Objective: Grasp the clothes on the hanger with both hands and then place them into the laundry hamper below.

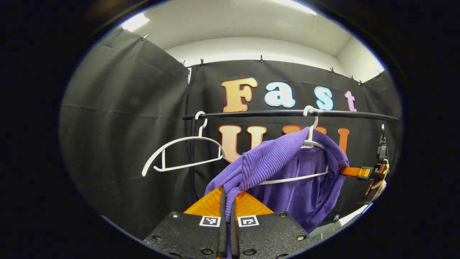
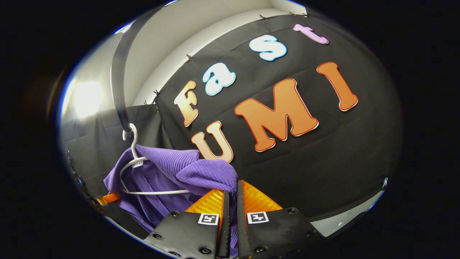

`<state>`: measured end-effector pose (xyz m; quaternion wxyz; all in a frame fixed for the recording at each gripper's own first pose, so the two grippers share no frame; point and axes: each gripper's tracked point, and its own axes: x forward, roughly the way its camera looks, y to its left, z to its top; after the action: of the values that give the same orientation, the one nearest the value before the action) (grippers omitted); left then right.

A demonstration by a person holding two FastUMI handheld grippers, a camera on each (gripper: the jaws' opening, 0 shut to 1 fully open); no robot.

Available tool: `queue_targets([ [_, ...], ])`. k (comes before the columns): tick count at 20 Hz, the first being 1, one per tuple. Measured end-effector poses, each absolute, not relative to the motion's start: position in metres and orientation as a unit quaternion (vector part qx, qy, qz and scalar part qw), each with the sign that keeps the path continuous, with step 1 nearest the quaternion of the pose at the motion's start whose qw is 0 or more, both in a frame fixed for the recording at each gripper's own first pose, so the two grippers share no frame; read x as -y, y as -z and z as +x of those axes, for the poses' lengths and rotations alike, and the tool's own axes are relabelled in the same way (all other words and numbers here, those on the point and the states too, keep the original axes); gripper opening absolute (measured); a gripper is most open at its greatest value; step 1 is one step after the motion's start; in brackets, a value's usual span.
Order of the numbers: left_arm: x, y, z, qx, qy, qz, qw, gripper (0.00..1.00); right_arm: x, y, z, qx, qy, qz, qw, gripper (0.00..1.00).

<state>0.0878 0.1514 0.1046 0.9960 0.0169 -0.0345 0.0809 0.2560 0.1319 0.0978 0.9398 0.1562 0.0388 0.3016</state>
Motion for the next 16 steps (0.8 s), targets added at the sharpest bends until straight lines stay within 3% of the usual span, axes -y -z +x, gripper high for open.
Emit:
queue_targets([
  [4, -0.151, -0.104, 0.085, 0.034, -0.084, 0.007, 0.996, 0.06, -0.126, -0.115, 0.268, -0.051, -0.319, 0.210, 0.923, 0.15],
  [10, -0.161, -0.119, 0.100, 0.058, -0.029, 0.024, 0.998, 0.04, -0.108, -0.151, 0.263, -0.005, -0.308, 0.218, 0.926, 0.15],
  [16, -0.179, -0.134, 0.126, 0.069, 0.019, -0.075, 0.995, 0.04, -0.099, -0.177, 0.267, 0.010, -0.292, 0.243, 0.925, 0.15],
])
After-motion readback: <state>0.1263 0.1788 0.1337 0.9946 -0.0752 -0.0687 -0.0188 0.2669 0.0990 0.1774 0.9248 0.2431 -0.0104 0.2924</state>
